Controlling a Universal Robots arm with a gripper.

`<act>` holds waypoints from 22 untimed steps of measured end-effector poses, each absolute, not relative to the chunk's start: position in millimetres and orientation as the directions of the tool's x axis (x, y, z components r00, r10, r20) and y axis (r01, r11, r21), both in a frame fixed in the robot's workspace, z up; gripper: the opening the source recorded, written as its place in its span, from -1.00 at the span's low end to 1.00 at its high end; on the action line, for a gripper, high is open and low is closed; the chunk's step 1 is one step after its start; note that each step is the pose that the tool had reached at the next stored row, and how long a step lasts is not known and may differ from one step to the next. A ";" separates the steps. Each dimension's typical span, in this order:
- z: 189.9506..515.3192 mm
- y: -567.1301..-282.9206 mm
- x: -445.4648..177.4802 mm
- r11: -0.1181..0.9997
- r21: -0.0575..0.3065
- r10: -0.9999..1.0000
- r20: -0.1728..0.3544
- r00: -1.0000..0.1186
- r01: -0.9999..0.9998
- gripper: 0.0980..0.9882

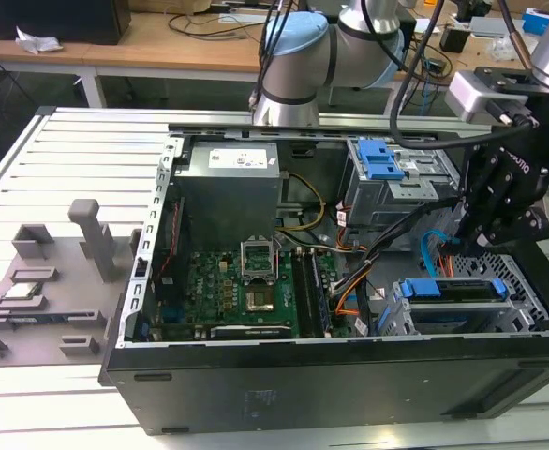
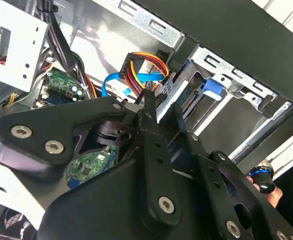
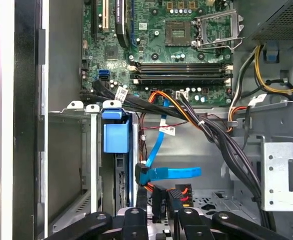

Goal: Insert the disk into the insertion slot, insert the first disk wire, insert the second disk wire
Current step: 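Insert the first disk wire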

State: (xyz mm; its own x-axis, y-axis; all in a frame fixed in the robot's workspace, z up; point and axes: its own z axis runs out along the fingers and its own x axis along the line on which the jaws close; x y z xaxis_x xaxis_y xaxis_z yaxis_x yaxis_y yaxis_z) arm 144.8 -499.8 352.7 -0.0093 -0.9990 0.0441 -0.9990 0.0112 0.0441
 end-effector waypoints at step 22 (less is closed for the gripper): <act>346.6 -526.2 152.5 0.012 0.045 -0.998 0.063 -0.009 -0.999 -0.84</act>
